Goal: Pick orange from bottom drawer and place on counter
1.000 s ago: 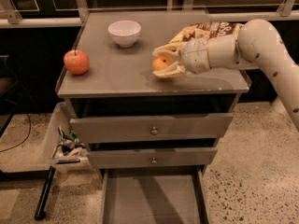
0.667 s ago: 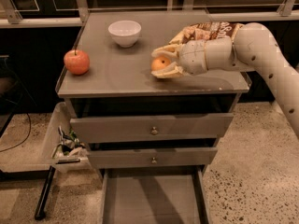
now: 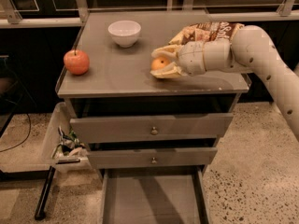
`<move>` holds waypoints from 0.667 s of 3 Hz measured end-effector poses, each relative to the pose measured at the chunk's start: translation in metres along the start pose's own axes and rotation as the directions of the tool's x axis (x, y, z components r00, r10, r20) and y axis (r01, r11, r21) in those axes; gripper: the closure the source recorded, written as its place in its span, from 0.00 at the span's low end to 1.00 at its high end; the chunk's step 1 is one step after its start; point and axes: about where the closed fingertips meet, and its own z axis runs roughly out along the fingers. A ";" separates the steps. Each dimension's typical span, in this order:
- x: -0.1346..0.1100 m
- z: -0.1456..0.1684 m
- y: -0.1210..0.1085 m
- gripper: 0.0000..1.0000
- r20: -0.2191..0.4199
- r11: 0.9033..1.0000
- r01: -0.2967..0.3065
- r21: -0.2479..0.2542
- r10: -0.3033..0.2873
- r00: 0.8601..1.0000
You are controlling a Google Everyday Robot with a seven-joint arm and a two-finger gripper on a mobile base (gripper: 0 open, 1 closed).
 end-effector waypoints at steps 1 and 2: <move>0.000 0.000 0.000 0.59 0.000 1.000 0.000 0.000 0.000 1.000; 0.000 0.000 0.000 0.37 0.000 1.000 0.000 0.000 0.000 1.000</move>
Offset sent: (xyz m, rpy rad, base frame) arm 0.0000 0.0000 0.0000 0.0000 0.0000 0.0001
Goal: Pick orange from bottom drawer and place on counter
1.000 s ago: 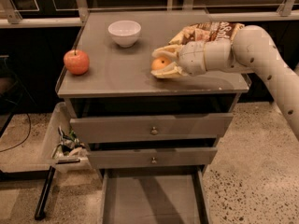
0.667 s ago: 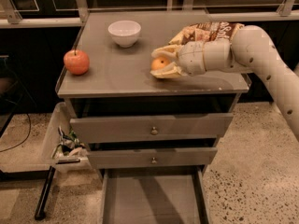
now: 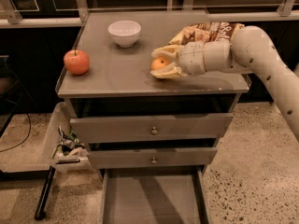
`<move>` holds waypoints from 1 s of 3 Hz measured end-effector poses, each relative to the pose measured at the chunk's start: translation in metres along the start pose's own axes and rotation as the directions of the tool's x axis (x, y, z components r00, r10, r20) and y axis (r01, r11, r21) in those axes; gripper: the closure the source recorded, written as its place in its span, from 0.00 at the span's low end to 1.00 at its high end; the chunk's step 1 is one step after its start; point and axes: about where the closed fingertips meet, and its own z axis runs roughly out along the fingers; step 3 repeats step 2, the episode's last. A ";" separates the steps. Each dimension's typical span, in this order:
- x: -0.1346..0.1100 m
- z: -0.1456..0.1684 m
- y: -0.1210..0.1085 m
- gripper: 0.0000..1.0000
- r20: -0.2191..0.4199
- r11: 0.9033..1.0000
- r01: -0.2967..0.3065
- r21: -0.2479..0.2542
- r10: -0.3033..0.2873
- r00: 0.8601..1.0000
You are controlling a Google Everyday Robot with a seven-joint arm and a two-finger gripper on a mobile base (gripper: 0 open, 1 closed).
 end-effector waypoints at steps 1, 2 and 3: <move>0.000 0.000 0.000 0.14 0.000 1.000 0.000 0.000 0.000 1.000; 0.000 0.000 0.000 0.00 0.000 1.000 0.000 0.000 0.000 1.000; 0.000 0.000 0.000 0.00 0.000 1.000 0.000 0.000 0.000 1.000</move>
Offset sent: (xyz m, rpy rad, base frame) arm 0.0000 0.0000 0.0000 0.0000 0.0000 0.0001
